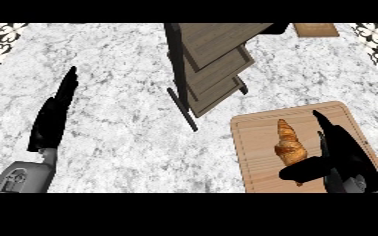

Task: Pick the croissant from the cutting board and place it in the tiered basket

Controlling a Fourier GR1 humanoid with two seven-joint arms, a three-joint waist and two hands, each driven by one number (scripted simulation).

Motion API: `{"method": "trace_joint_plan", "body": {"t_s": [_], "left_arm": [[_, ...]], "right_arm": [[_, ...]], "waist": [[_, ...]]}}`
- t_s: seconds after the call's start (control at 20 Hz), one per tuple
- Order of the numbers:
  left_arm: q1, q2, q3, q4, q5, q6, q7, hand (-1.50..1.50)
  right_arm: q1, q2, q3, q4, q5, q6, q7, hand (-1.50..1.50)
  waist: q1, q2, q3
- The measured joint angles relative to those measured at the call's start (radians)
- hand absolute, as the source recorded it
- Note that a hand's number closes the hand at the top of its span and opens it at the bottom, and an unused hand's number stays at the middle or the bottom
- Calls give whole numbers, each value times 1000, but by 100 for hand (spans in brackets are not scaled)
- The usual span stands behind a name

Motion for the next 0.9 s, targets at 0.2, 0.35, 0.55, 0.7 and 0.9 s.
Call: {"method": "trace_joint_plan", "body": {"t_s": [0.2,0.35,0.55,0.7,0.9], "left_arm": [[-7,3,9,-18,-5,-9,31,0],[2,-2,20,-2,-7,-16,4,0],[-2,-10,28,6,-13,-27,-6,0],[4,-8,42,-5,-13,-37,-3,0],[-10,-15,47,-11,-27,-44,15,0]], "right_arm": [[15,19,-10,28,5,6,-16,-150],[23,44,-13,55,10,11,-27,-150],[7,97,-22,123,13,21,-47,-150],[26,106,-35,109,18,33,-49,-150],[17,153,-52,166,18,48,-71,-150]], "waist": [[-1,-1,0],[-2,0,0],[1,0,0],[-1,-1,0],[-1,-2,-1]]}}
